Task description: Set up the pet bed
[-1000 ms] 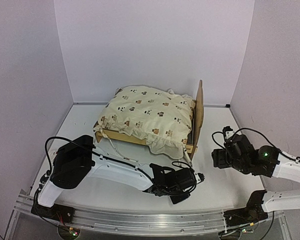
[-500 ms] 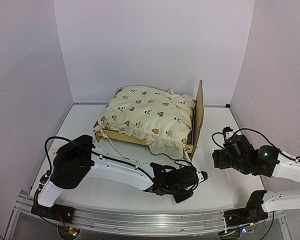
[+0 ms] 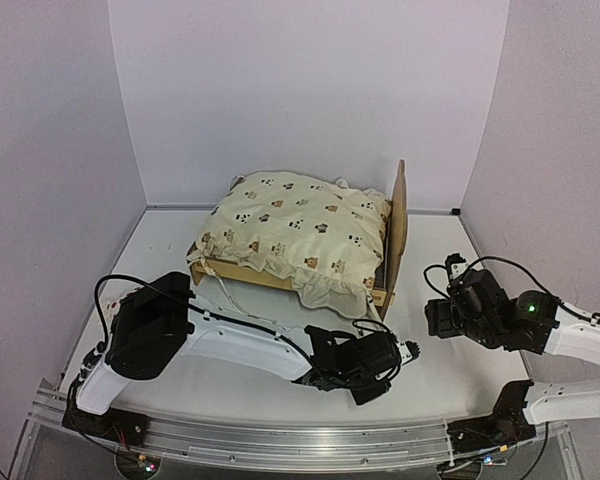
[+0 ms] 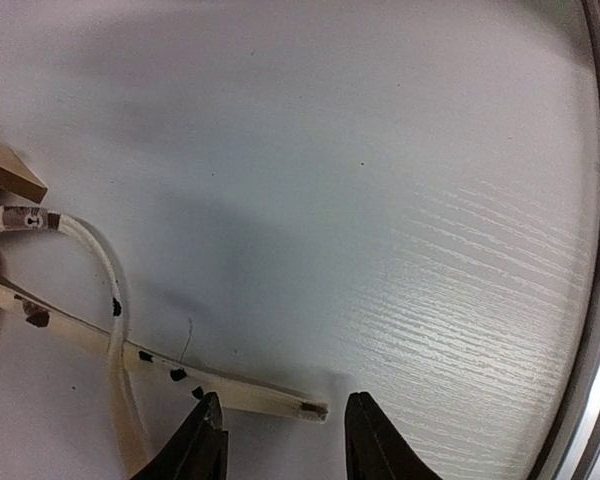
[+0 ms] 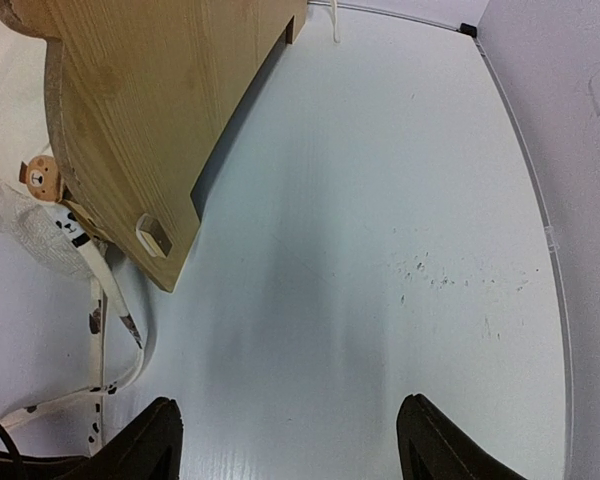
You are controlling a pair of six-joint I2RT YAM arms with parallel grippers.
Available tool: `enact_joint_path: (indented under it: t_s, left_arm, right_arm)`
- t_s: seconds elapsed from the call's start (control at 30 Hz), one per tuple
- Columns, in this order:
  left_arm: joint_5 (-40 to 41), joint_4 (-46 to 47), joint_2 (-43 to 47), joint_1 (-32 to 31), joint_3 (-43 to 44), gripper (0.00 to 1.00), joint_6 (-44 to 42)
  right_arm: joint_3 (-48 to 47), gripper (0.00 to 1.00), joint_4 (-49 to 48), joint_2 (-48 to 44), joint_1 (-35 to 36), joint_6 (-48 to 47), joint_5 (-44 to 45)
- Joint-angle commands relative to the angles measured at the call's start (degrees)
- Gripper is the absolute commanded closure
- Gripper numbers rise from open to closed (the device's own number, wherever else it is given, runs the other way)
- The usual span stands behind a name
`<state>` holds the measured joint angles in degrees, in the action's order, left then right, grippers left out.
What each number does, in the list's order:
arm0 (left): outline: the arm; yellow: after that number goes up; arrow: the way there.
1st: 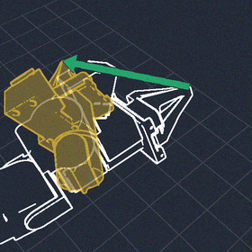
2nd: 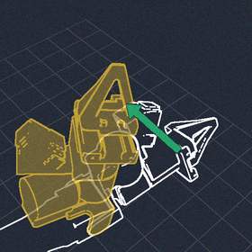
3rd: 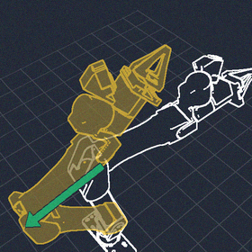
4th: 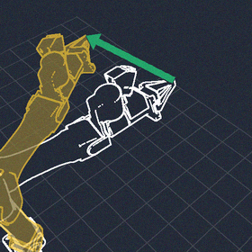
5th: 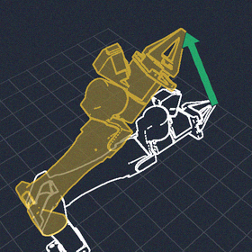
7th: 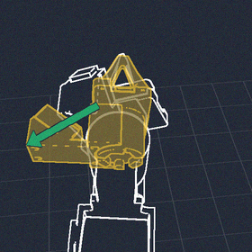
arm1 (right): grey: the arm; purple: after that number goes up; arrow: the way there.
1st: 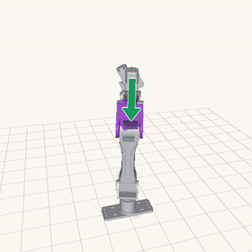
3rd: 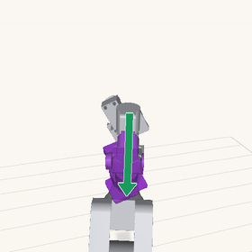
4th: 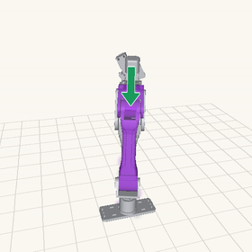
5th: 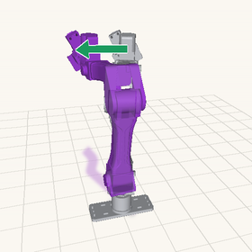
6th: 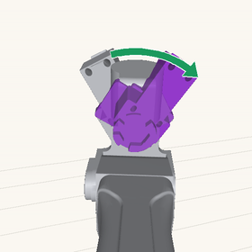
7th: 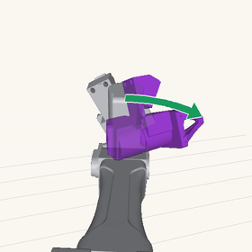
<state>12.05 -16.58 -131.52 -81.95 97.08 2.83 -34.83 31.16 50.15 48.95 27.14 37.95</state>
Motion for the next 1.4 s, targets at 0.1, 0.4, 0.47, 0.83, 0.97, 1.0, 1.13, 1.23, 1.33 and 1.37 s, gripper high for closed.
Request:
enact_joint_path:
  t_s: [0.1,0.4,0.47,0.83,0.97,1.0,1.13,1.23,1.33,1.37]
  left_arm:
    - [0.56,1.05,-0.99,0.12,0.05,0.6,-0.42]
    - [0.79,0.34,-1.74,0.18,-0.2,0.68,-0.39]
    - [0.52,0.62,-1.73,0.2,-0.71,0.69,-0.29]
    - [1.15,2.15,-1.7,0.19,-2.07,1.0,-0.06]
    - [1.84,2.68,0.15,0.28,-2.49,1.0,0.07]
    - [1.96,2.96,0.87,0.3,-2.76,1.0,0.09]
    - [1.78,4.41,4.7,0.49,-4.51,1.0,0.81]
    - [1.72,5.13,7.24,0.8,-5.8,1.0,1.78]
    - [1.41,5.91,9.17,1.13,-7.18,1.0,2.6]
    - [1.2,6.08,9.69,1.21,-7.52,1.0,2.78]
  right_arm:
    - [-1.34,0.25,0.31,0.08,0.38,-0.34,0.75]
    - [-1.97,0.25,0.31,1.1,0.42,-0.34,0.79]
    - [-2.19,0.25,0.31,1.51,0.37,-0.35,0.64]
    - [-3.42,0.26,-0.81,5.22,0.42,-0.19,-0.29]
    - [-3.0,0.29,-3.27,6.98,0.1,-0.28,-2.46]
    - [-2.95,0.29,-3.92,7.42,-0.19,-0.22,-3.39]
    - [-2.36,0.31,-6.61,8.56,-1.75,0.27,-8.05]
    - [-1.94,0.32,-8.01,8.73,-2.76,0.59,-10.4]
    - [-1.77,0.32,-8.56,8.82,-3.5,0.73,-11.51]
    - [-1.71,0.33,-8.72,8.82,-3.72,0.73,-11.82]
